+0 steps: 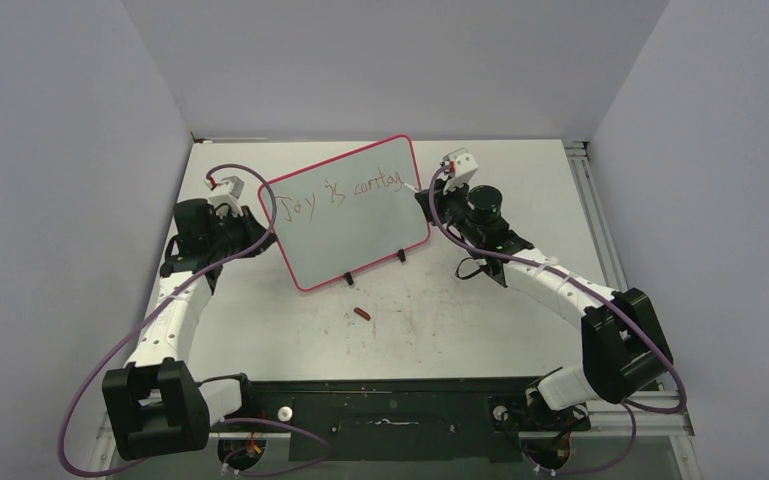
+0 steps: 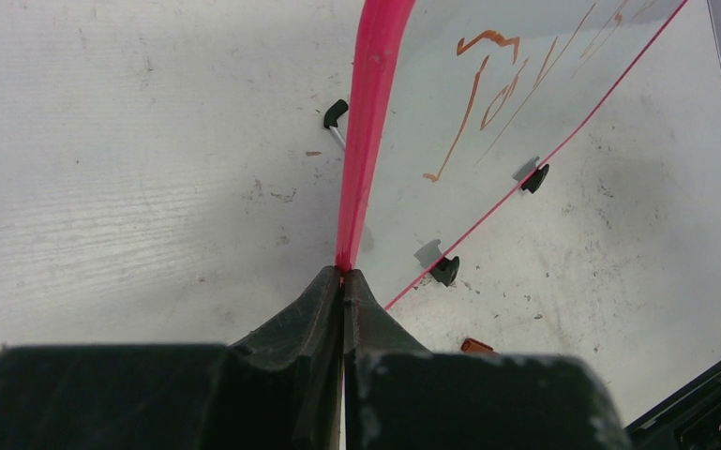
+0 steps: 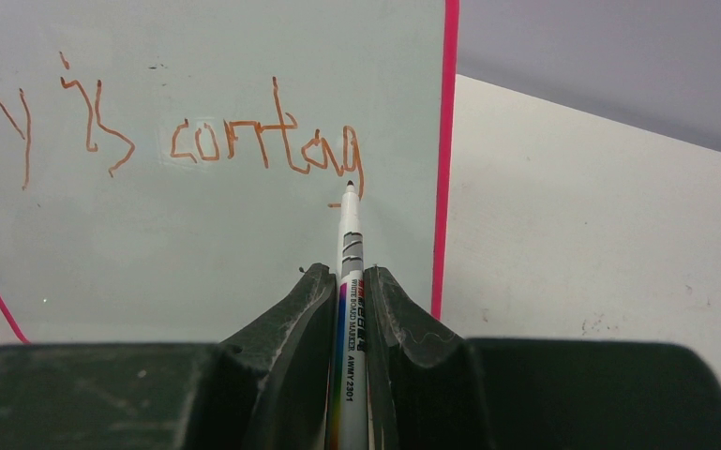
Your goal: Write a sentence on the whiteboard
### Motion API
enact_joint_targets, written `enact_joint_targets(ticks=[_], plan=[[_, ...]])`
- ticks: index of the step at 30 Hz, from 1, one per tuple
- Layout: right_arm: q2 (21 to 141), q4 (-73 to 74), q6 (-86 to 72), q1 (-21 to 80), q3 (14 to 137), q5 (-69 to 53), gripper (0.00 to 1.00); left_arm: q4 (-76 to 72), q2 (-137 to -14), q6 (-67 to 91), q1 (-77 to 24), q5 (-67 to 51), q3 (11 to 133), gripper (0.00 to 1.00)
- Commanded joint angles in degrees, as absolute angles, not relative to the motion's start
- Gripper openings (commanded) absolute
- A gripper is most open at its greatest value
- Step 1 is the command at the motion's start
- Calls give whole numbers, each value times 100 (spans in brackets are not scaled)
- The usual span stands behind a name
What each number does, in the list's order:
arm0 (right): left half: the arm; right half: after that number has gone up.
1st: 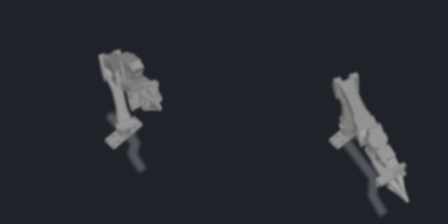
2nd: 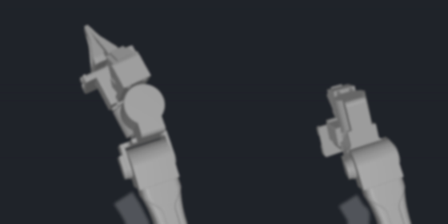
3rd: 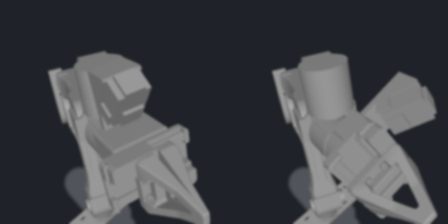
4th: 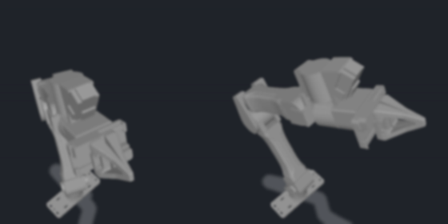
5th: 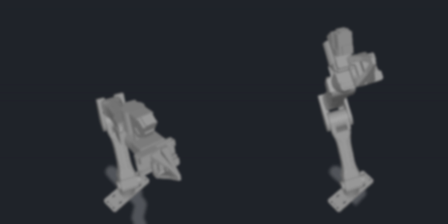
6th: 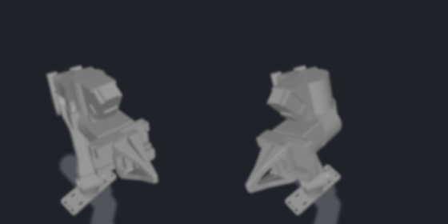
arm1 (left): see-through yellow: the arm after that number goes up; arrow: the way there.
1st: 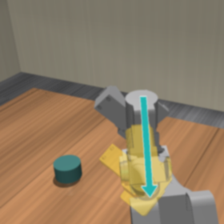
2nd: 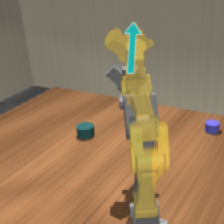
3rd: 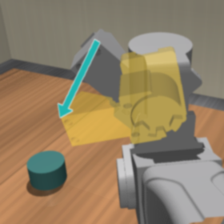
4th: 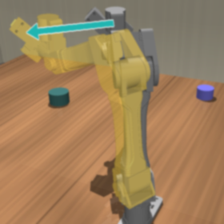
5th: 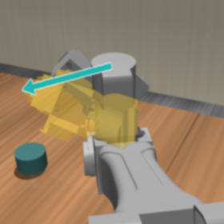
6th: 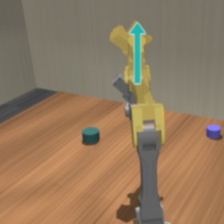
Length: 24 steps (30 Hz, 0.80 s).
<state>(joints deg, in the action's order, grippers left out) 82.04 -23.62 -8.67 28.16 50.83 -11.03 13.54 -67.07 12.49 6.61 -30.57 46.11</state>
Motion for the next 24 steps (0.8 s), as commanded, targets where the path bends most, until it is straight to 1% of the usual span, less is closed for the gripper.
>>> enact_joint_targets(ticks=[1,7,13,24], plan=[[8428,-2836,-939,2812,5462,-1212,5,1347,-6637,1121,608,-3042,4838,0],[8623,-2928,-878,2945,5549,-1004,5,1357,-6637,1122,598,-3042,4836,0],[8497,-3245,-923,2983,5397,-648,5,1359,-6639,1117,600,-3041,4838,0],[8607,-3307,-862,2991,5505,-451,5,1353,-6671,1121,598,-3045,4855,0]])
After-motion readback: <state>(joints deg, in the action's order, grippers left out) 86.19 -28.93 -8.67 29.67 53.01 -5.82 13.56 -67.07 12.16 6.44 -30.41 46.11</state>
